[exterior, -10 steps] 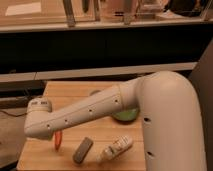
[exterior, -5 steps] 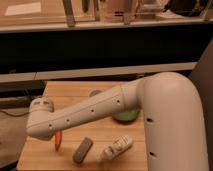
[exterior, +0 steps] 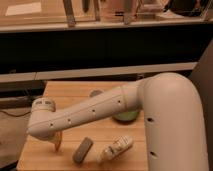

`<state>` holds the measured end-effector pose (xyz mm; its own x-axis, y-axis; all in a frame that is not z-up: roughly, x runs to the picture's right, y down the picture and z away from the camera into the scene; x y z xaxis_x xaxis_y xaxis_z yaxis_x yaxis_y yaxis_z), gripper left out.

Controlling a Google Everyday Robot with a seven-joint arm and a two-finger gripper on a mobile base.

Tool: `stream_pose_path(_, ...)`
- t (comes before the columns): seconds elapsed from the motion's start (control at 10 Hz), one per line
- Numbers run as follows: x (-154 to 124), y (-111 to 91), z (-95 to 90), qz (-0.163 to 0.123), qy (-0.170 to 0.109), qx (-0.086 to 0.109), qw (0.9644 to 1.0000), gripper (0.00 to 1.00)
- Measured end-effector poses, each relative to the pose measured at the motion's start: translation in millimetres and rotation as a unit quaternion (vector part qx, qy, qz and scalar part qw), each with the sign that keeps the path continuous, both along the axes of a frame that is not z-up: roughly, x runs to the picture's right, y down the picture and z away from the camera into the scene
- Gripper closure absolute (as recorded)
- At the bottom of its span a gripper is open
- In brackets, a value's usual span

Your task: Place the pepper in the ceramic cup

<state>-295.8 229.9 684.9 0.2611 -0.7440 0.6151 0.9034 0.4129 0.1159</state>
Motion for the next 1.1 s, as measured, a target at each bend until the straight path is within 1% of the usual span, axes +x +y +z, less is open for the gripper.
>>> stream_pose_path(0.2, -1.6, 0.5, -0.6, 0.005, -0.003, -0.005, 1.0000, 0.51)
stream_pose_path(0.3, -2.2, -0.5, -1.0, 0.009, -0.001, -0.006, 0.9999, 0.59)
stream_pose_path(0.4, -5.5, -1.7, -1.7, 0.011, -0.001, -0.007, 0.9999, 0.64)
stream_pose_path(0.5, -7.5, -1.5, -2.8, 0.013, -0.002, -0.010, 0.9999, 0.63)
stream_pose_path(0.6, -4.9, -1.9, -2.2, 0.016, -0.003, -0.013, 0.9998, 0.56)
stream_pose_path(0.7, -2.5, -3.5, -0.7, 0.020, -0.004, -0.015, 0.9997, 0.48)
stream_pose_path(0.8, -1.4, -3.8, -0.5, 0.024, -0.005, -0.020, 0.9995, 0.36)
stream_pose_path(0.9, -1.8, -2.5, 0.7, 0.026, -0.006, -0.022, 0.9994, 0.26)
stream_pose_path(1.0, -2.4, -0.7, 1.8, 0.028, -0.006, -0.023, 0.9993, 0.21)
stream_pose_path(1.1, -0.3, -2.8, 4.0, 0.031, -0.007, -0.024, 0.9992, 0.21)
